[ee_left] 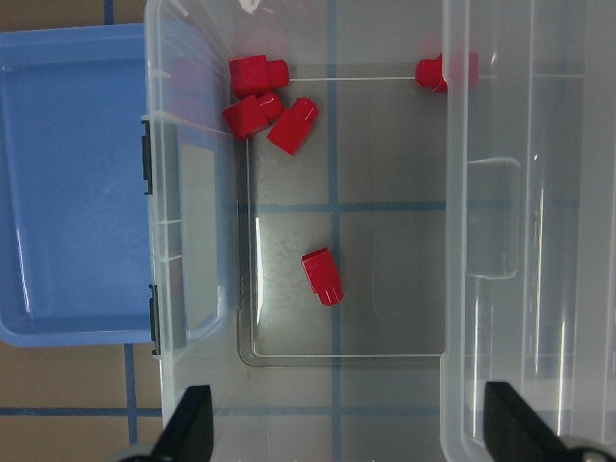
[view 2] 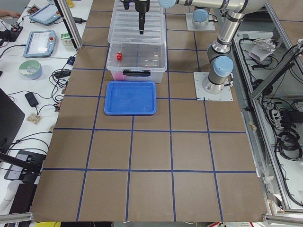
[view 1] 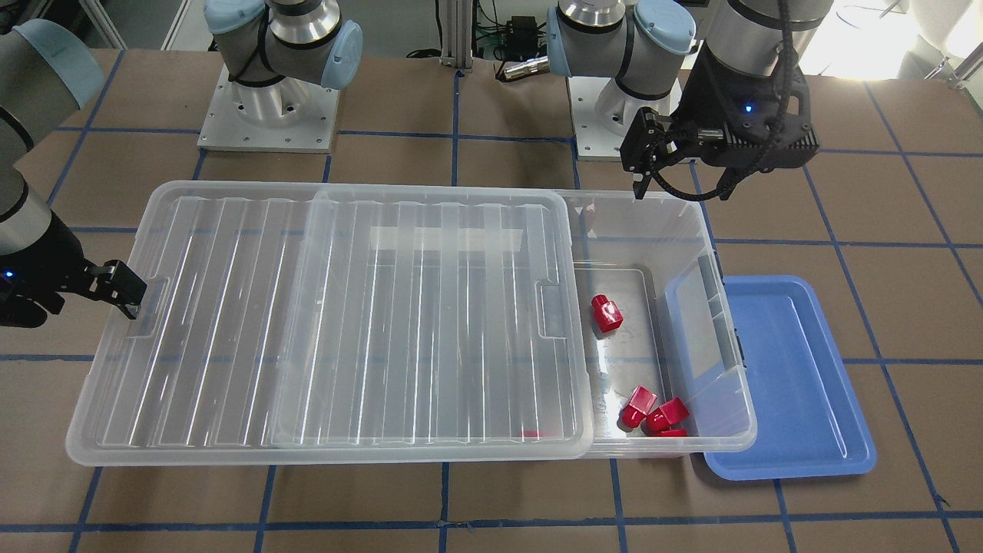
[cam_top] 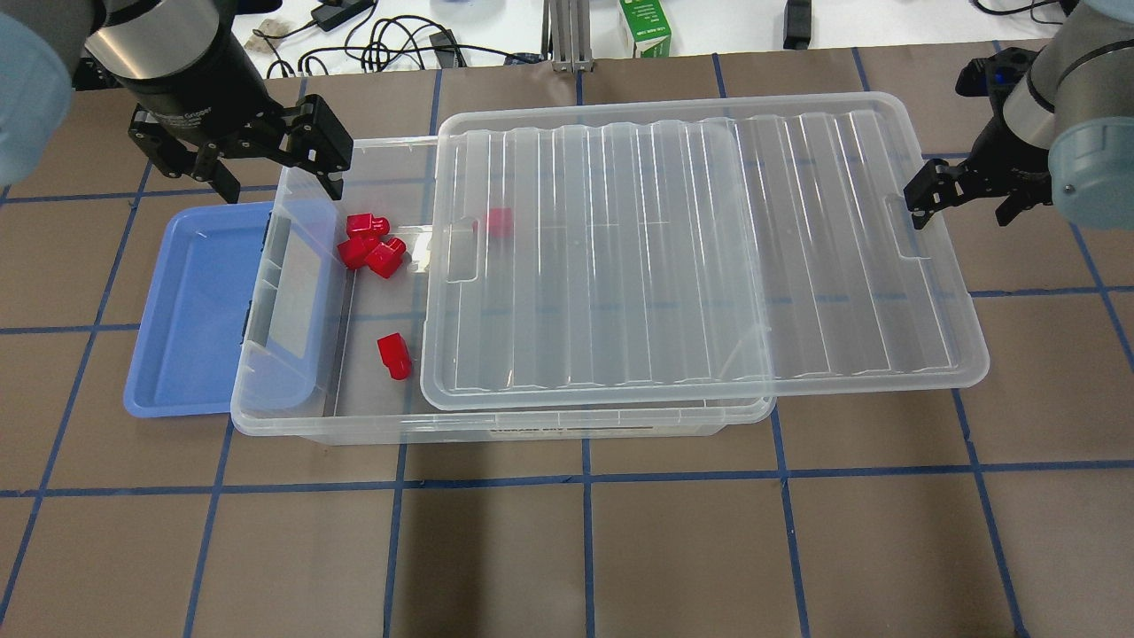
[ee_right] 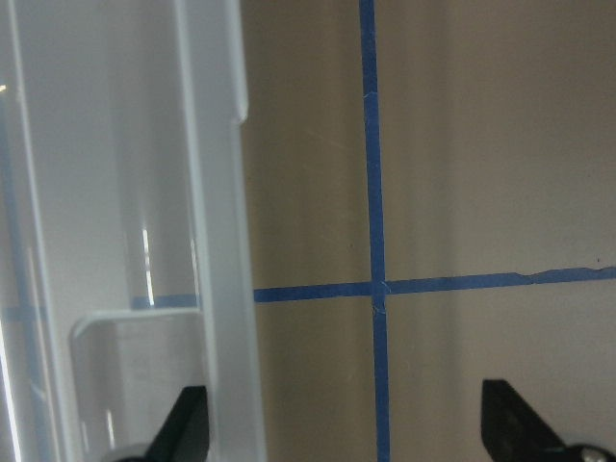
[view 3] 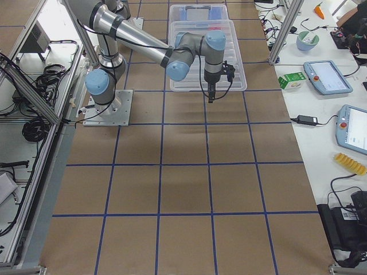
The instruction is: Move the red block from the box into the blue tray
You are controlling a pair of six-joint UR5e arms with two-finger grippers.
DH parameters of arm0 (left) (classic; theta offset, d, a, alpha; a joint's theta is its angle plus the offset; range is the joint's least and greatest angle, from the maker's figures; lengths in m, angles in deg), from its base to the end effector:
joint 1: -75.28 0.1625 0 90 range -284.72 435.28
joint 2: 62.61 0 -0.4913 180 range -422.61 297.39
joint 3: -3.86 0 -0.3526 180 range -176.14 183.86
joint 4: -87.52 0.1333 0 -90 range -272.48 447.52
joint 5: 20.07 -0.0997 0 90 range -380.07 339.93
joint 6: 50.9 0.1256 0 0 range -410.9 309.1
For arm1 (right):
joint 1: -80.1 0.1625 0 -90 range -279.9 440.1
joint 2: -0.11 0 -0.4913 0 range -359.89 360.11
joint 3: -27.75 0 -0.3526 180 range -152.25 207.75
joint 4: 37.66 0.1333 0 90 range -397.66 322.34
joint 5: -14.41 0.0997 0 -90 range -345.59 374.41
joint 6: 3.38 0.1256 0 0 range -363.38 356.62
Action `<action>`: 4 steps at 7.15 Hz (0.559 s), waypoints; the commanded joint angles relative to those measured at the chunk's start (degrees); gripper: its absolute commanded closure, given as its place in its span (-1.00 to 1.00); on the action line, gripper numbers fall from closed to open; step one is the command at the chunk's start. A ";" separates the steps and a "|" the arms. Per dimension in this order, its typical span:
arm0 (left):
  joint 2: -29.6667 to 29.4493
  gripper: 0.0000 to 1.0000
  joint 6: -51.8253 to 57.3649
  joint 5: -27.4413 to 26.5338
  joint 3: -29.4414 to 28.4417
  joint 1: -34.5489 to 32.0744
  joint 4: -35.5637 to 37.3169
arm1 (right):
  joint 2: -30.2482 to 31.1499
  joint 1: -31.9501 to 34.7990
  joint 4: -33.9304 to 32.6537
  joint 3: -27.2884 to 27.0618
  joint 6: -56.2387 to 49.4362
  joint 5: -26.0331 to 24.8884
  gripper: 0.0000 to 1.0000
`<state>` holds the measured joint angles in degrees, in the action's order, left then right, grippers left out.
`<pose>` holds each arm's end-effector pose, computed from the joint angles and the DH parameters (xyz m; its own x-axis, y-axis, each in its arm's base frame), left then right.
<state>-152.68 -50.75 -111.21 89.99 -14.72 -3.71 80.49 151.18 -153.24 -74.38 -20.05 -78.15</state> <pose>-0.1308 -0.4577 0.5562 -0.9998 0.0017 -0.0200 0.0026 0.9990 -0.0448 -0.0470 -0.5309 0.3977 -0.9972 0.0423 0.0619 0.0391 0.9979 -0.0512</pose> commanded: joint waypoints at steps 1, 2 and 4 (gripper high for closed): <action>0.07 -1.00 0.12 0.00 0.00 0.18 0.00 | 0.47 0.11 0.35 0.61 -0.03 0.01 -1.00; 0.07 -1.00 0.21 0.09 0.00 0.36 0.00 | 1.52 0.20 1.31 0.87 0.06 0.09 -1.00; -0.02 -1.00 0.21 0.09 0.00 0.27 0.00 | 6.52 0.81 11.01 5.15 0.93 0.18 -1.00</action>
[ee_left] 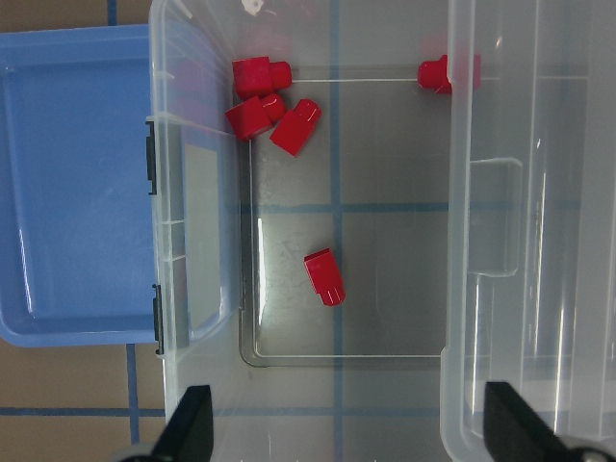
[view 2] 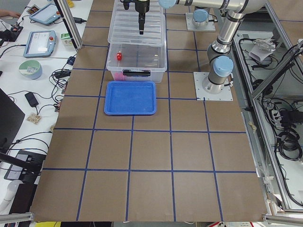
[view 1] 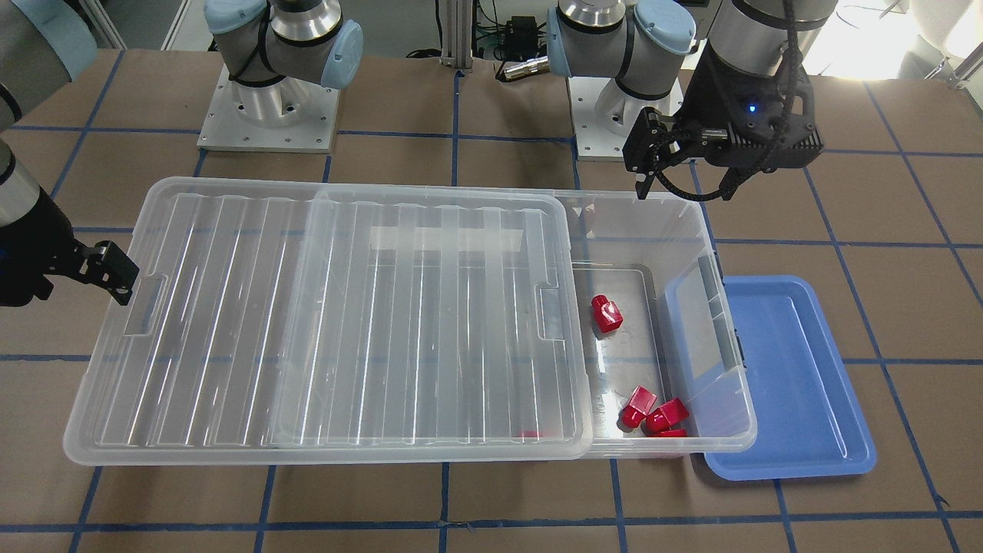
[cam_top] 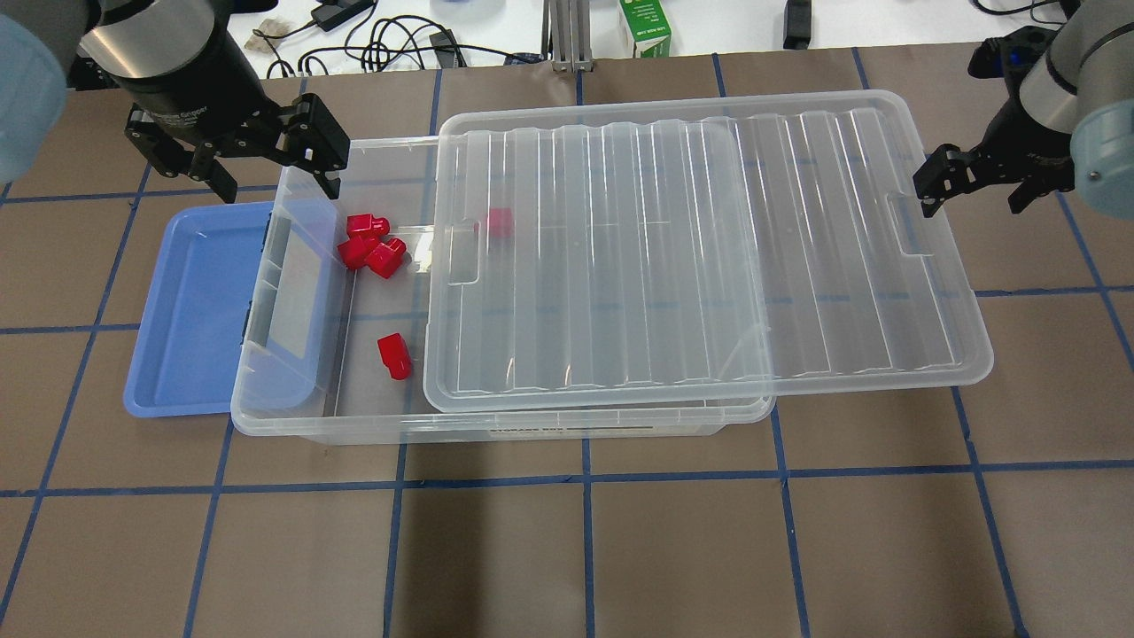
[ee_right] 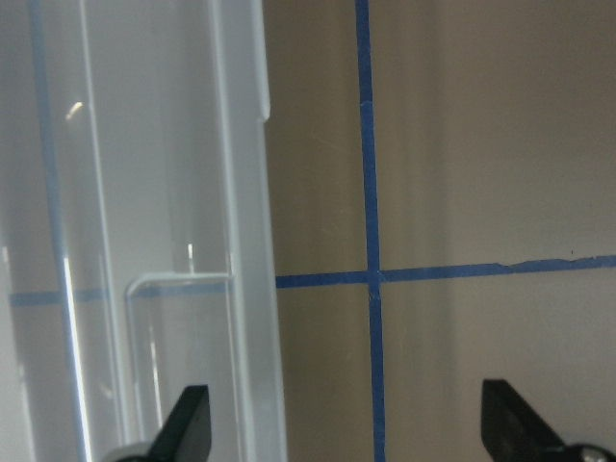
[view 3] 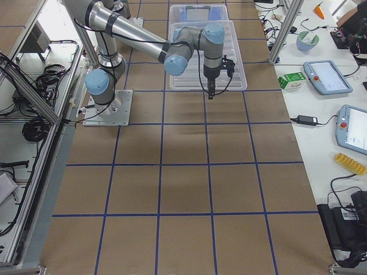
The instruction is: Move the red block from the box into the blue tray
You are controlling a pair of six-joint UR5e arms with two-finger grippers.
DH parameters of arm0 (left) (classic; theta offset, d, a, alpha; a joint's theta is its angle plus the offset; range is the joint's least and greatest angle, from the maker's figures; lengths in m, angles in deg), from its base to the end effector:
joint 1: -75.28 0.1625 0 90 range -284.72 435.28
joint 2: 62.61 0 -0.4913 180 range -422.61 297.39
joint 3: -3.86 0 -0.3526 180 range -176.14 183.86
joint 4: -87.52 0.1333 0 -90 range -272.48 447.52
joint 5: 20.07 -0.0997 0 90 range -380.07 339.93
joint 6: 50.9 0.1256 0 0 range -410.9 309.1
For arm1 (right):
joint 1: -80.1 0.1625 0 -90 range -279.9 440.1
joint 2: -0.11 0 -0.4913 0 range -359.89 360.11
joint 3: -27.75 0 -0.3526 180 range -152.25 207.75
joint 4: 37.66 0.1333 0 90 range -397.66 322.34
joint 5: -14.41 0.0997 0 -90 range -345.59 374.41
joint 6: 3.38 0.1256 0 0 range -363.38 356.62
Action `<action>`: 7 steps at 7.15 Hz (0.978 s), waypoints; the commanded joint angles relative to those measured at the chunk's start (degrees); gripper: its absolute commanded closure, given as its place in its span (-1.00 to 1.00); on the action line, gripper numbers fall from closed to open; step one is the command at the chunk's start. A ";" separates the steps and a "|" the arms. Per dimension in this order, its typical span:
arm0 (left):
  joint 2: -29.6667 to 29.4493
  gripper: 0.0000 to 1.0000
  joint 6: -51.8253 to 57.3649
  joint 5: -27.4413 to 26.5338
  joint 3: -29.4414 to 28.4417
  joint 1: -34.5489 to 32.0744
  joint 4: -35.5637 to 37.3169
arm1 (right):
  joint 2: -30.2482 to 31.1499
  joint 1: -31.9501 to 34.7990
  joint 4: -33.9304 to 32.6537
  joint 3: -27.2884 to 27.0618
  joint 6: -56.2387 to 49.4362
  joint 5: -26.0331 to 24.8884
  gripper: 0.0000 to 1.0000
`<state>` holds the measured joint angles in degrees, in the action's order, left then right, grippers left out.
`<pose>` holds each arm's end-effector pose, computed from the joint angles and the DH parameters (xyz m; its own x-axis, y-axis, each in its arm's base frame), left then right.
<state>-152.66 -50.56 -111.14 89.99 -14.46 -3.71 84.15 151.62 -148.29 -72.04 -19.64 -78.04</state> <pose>-0.1289 -0.4581 0.5563 -0.9998 0.0005 -0.0189 0.0014 0.9990 -0.0451 -0.0373 -0.5151 0.4389 -0.9970 0.0427 0.0647 0.0382 0.9968 -0.0697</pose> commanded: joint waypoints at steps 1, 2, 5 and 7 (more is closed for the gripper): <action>-0.13 -1.00 0.01 -0.07 0.09 0.01 0.00 | 4.36 0.55 12.21 6.42 0.53 0.08 -1.00; -0.13 -1.00 0.01 0.01 0.00 0.01 0.00 | 5.42 1.77 18.45 10.46 1.14 0.42 -1.00; -3.89 -1.00 1.33 0.01 7.25 0.45 8.03 | 5.61 15.52 21.60 13.23 13.67 1.04 -1.00; -5.49 -1.00 1.15 -0.16 16.32 0.45 17.39 | 4.29 21.45 19.24 13.22 21.17 0.61 -1.00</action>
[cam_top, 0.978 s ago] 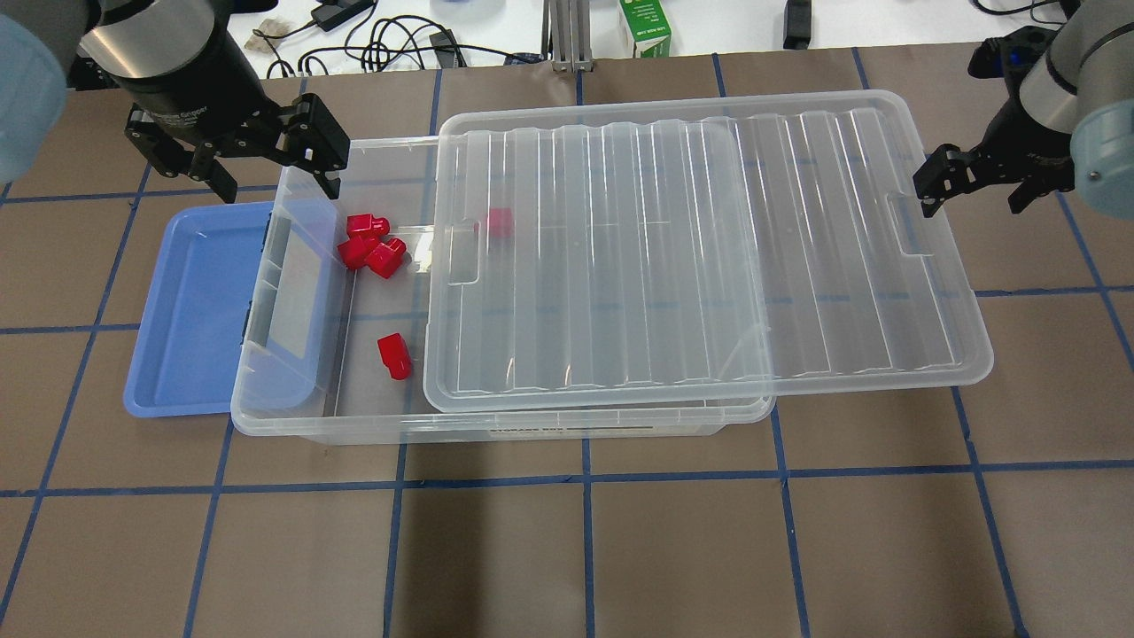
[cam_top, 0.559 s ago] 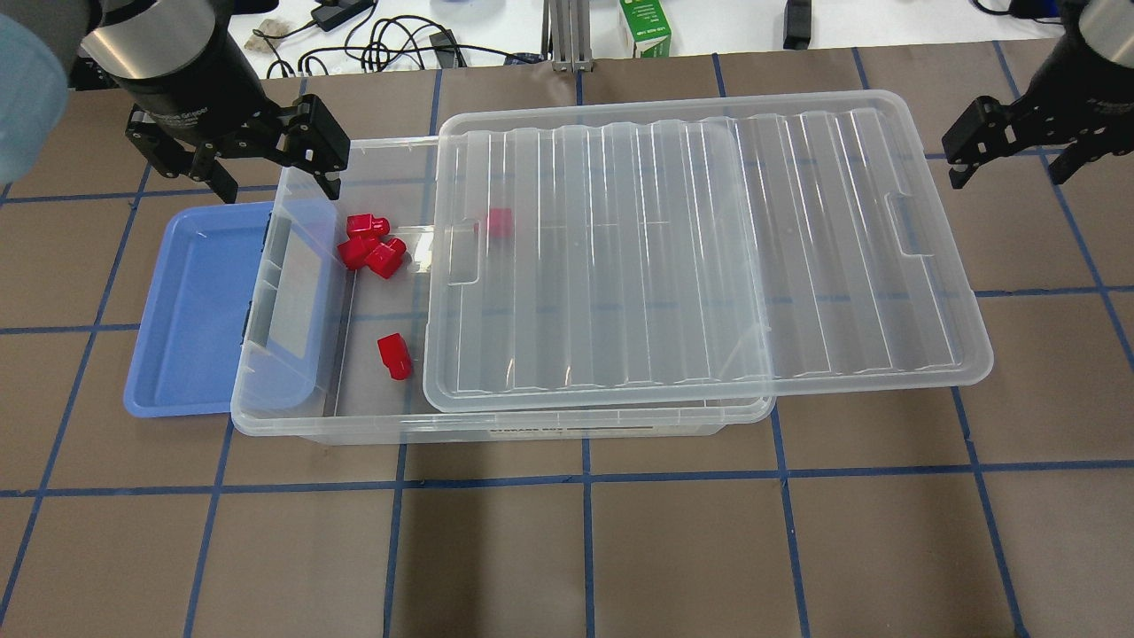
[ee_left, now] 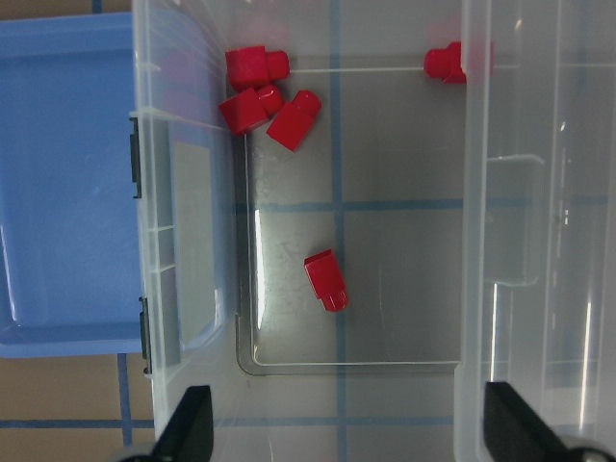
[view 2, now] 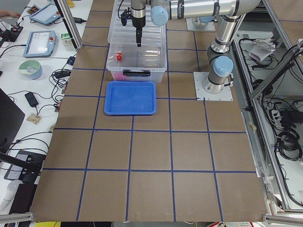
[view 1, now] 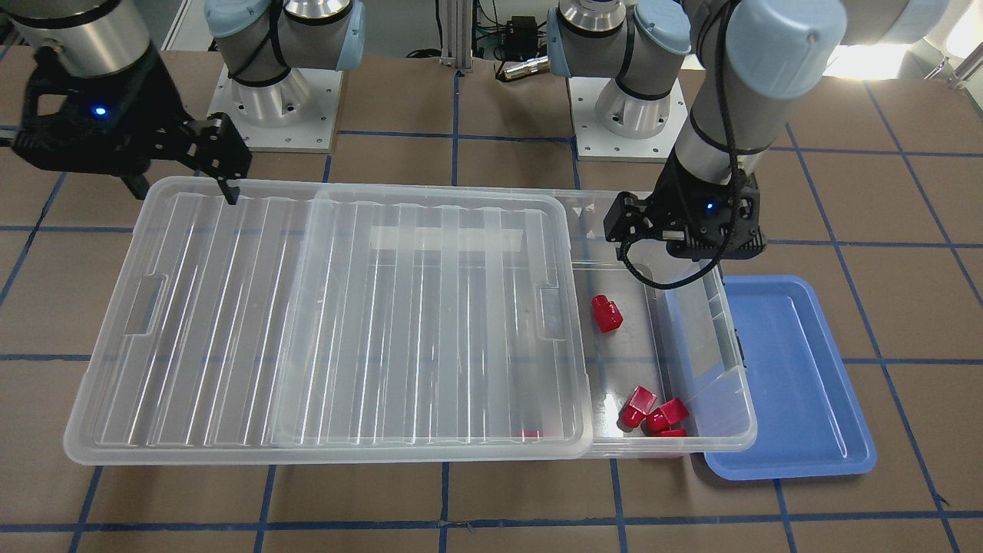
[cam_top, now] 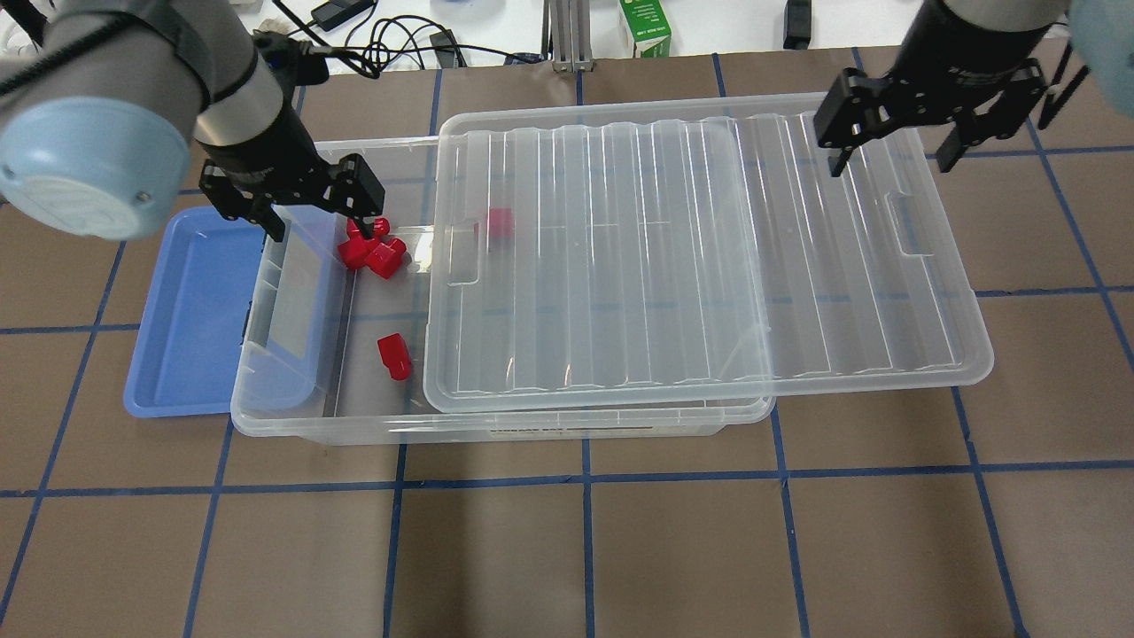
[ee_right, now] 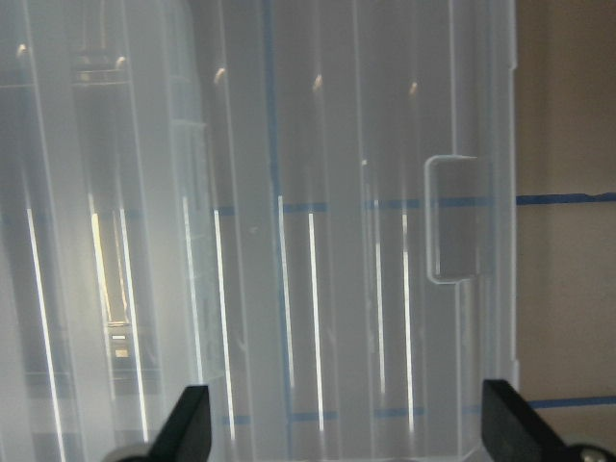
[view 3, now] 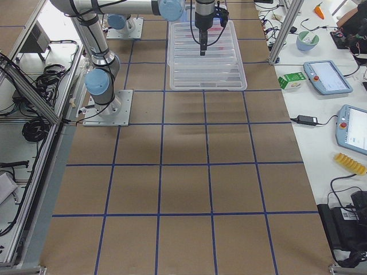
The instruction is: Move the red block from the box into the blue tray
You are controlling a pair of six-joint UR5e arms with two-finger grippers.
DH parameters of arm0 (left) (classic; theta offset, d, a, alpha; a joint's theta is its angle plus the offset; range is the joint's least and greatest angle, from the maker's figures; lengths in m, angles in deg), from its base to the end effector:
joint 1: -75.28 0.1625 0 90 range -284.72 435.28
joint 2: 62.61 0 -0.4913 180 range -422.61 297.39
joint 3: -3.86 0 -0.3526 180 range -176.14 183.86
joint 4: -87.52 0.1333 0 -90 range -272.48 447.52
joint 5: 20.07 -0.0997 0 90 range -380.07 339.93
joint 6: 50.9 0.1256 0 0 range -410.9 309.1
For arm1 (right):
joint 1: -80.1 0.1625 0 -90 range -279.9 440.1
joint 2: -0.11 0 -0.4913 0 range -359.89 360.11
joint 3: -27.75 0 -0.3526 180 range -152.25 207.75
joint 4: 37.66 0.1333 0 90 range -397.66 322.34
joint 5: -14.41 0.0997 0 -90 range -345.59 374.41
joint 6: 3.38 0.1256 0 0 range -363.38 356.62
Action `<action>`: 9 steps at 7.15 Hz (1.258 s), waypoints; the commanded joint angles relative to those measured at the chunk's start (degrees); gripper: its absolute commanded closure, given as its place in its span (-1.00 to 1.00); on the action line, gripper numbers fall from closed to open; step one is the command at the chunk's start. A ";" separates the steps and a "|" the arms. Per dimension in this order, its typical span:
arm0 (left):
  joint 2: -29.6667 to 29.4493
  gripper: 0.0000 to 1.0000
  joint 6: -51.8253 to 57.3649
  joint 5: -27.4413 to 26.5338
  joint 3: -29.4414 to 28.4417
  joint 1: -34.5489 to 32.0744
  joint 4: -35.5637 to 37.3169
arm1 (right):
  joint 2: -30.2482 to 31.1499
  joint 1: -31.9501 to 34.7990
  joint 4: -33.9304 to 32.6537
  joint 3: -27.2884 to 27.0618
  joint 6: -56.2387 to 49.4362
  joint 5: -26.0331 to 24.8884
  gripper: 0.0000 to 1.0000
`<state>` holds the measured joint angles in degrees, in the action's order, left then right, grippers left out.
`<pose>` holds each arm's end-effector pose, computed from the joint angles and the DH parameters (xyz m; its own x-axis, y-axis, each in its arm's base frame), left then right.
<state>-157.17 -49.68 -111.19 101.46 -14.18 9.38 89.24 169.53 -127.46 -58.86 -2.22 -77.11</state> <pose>-0.1263 -0.4840 0.4519 -0.9997 0.0120 -0.0194 0.0119 0.9999 0.0057 0.1253 -0.4657 0.5478 -0.9992 0.0312 0.0257 0.0302 0.9987 -0.0410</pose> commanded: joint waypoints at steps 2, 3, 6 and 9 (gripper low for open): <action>-4.30 -1.00 -0.77 -0.28 6.63 0.77 6.06 | -1.06 3.56 -1.70 -0.05 3.59 -0.68 -1.00; -5.89 -1.00 -3.12 0.06 7.16 0.95 6.76 | -1.06 3.56 -1.61 -0.14 3.59 -0.68 -1.00; -8.27 -1.00 -5.16 0.07 9.88 1.92 12.28 | -1.15 3.56 -1.70 -0.14 3.59 -0.77 -1.00; -10.73 -1.00 -7.45 0.24 13.66 1.92 17.67 | -1.15 3.56 -1.70 -0.14 3.68 -0.86 -1.00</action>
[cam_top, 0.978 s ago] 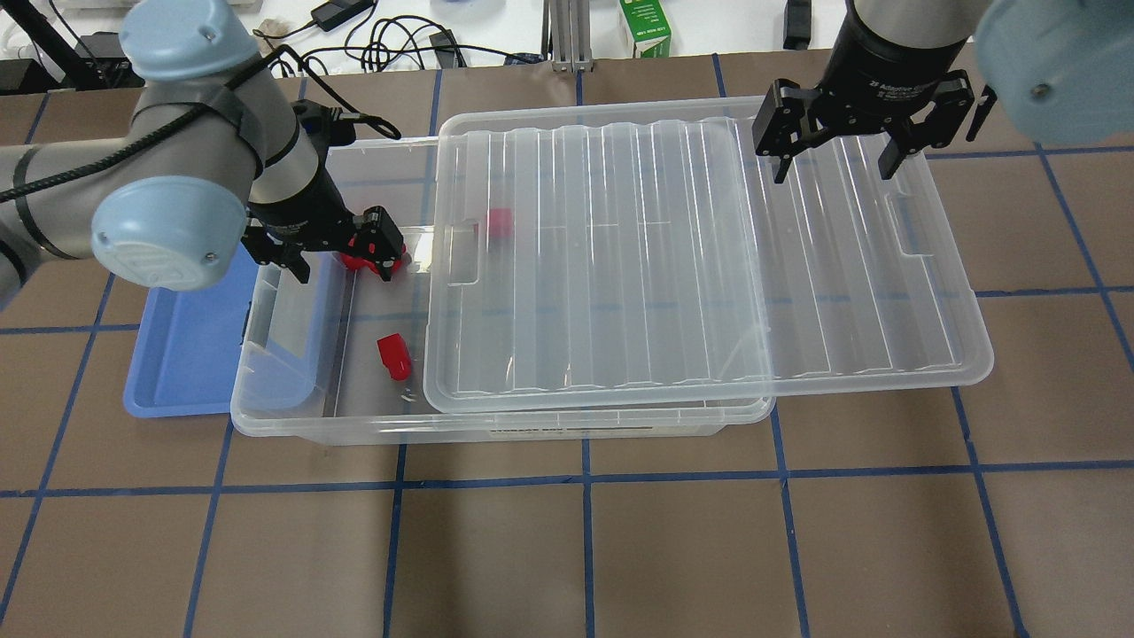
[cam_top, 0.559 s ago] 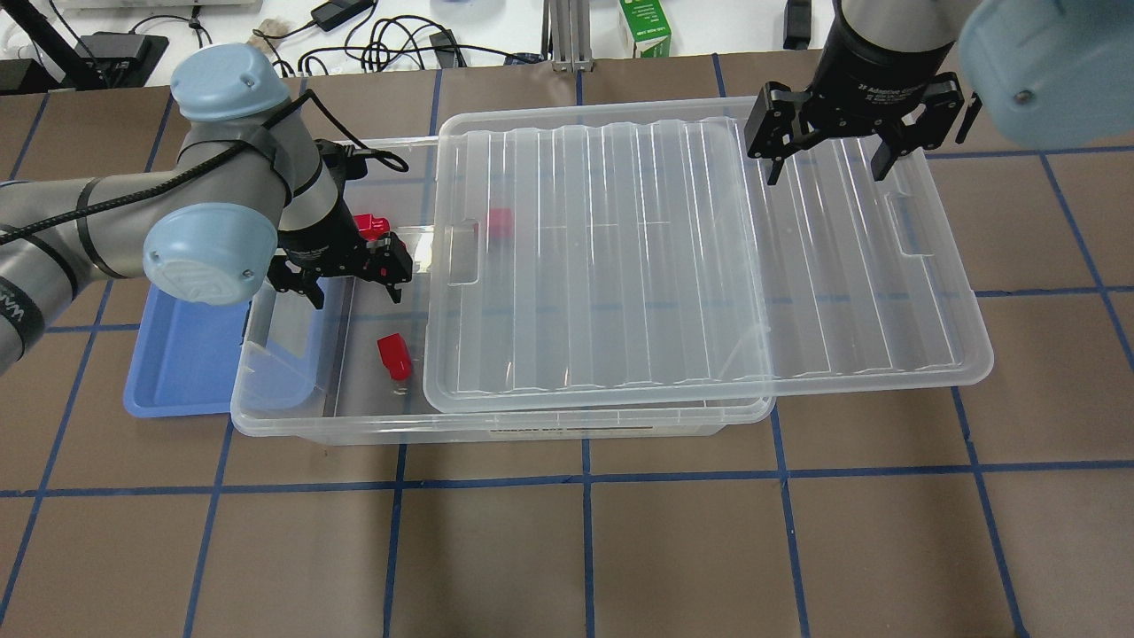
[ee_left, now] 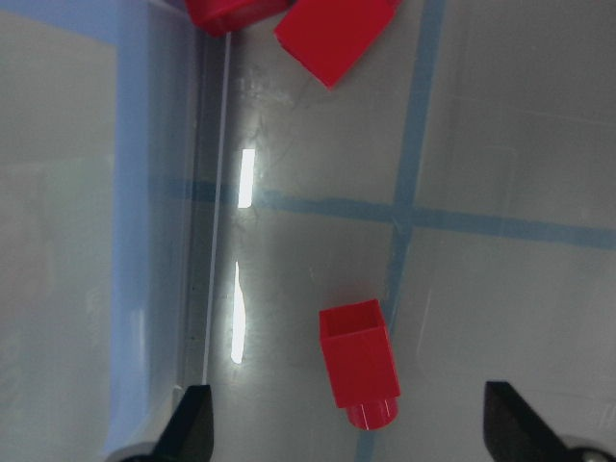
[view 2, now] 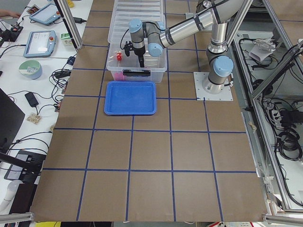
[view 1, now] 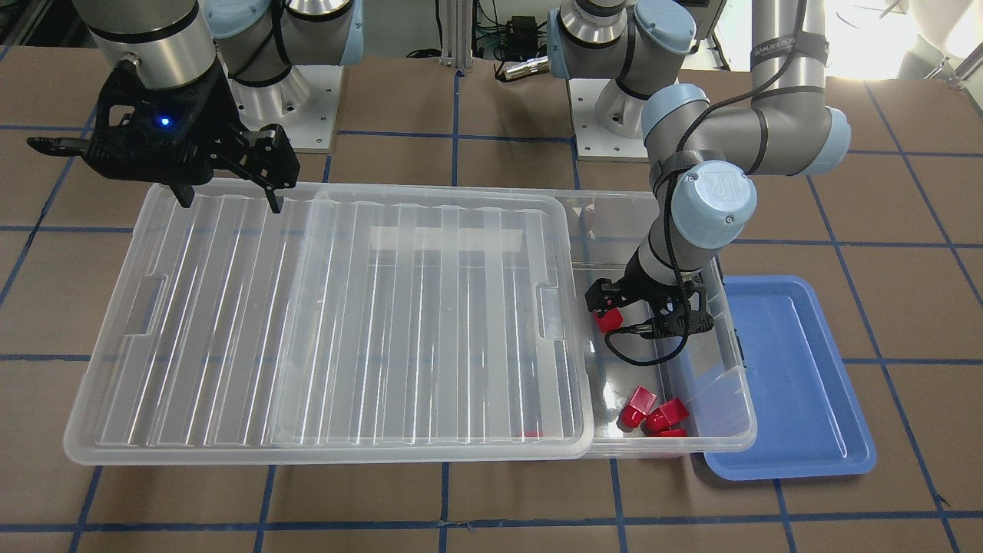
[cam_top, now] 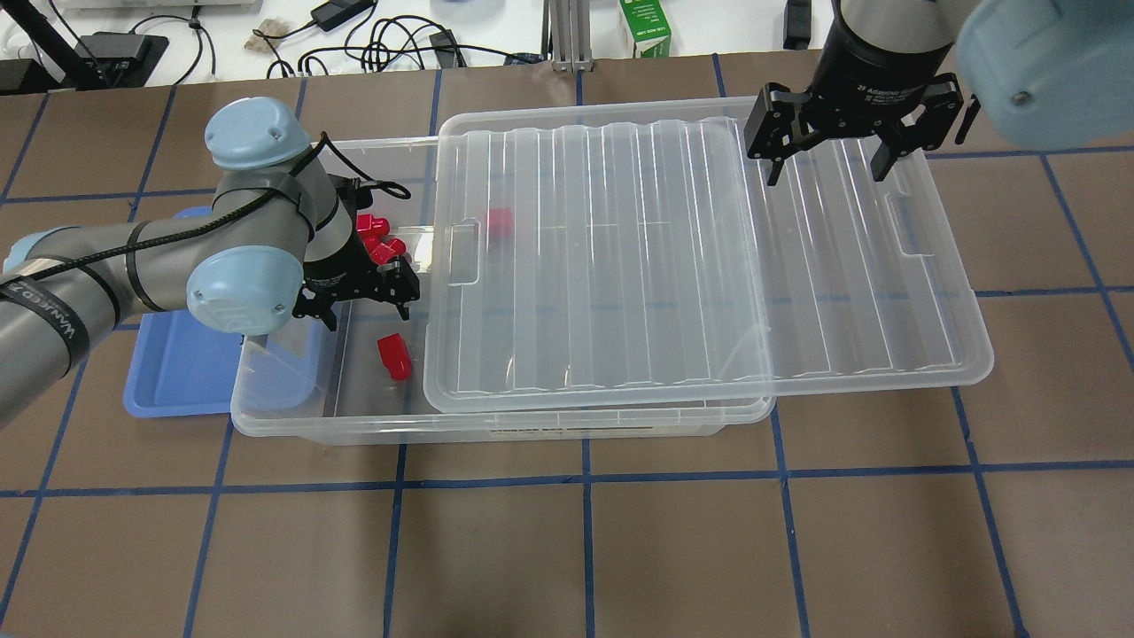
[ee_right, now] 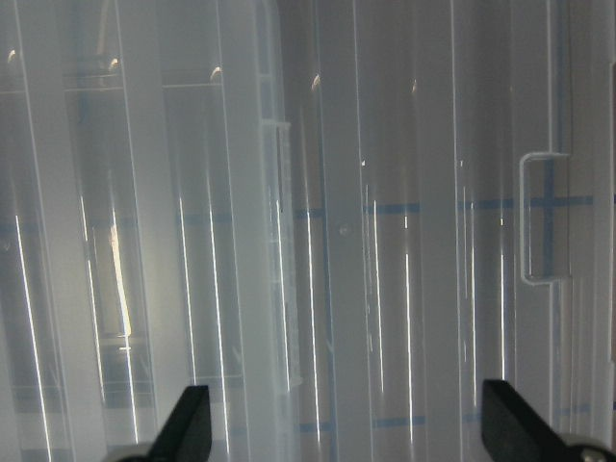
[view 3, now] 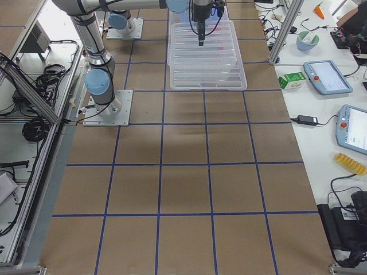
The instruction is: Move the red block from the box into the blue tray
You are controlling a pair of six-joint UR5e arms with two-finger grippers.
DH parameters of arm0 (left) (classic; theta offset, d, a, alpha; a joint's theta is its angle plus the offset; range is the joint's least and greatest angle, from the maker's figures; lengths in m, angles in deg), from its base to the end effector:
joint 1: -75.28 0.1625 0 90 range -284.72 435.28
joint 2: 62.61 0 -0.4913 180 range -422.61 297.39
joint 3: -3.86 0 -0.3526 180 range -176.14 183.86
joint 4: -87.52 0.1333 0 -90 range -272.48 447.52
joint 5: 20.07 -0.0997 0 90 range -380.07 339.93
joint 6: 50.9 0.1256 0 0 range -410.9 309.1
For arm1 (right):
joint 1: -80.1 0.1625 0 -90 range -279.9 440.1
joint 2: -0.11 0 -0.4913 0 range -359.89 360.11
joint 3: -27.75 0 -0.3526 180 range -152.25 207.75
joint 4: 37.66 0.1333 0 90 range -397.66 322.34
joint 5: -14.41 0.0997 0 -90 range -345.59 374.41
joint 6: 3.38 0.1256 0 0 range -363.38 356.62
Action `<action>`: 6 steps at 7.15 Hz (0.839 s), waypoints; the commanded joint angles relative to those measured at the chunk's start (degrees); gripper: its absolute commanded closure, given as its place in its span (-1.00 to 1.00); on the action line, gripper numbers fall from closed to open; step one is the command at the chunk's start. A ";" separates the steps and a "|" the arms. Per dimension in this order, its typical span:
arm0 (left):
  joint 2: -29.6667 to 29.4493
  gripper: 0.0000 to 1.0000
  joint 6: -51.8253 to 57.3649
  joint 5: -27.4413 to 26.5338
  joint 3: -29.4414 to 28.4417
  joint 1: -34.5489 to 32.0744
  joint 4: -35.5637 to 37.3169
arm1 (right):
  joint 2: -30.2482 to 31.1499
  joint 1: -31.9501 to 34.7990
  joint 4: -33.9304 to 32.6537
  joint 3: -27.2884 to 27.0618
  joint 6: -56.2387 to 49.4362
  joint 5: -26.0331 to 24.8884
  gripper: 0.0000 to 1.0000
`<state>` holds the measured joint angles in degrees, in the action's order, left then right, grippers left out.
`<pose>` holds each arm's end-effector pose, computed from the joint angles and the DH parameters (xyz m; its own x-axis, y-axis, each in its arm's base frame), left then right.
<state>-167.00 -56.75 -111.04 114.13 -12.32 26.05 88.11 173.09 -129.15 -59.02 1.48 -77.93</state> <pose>-0.1102 -0.5029 0.3024 -0.9896 -0.1411 -0.0276 -0.1432 0.9842 0.1045 0.1528 -0.4679 0.5404 -0.9987 0.0345 0.0366 0.0326 0.9982 -0.0507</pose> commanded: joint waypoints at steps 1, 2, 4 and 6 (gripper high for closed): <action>-1.08 -1.00 -0.56 0.01 2.74 0.16 1.96 | -0.02 0.00 0.00 0.03 -0.11 -0.03 -1.00; -1.17 -1.00 -0.48 0.01 3.54 0.16 3.01 | -0.02 0.00 0.09 0.03 -0.11 -0.03 -1.00; -2.83 -0.91 -0.48 0.01 3.63 0.07 3.11 | -0.02 0.00 0.00 0.03 -0.11 -0.03 -1.00; -4.59 -0.73 -0.47 -0.08 3.63 0.07 5.64 | -0.02 0.00 0.00 0.03 -0.11 -0.03 -1.00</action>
<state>-170.59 -57.11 -111.09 117.61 -12.25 30.00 88.08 173.09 -129.15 -59.00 1.37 -77.96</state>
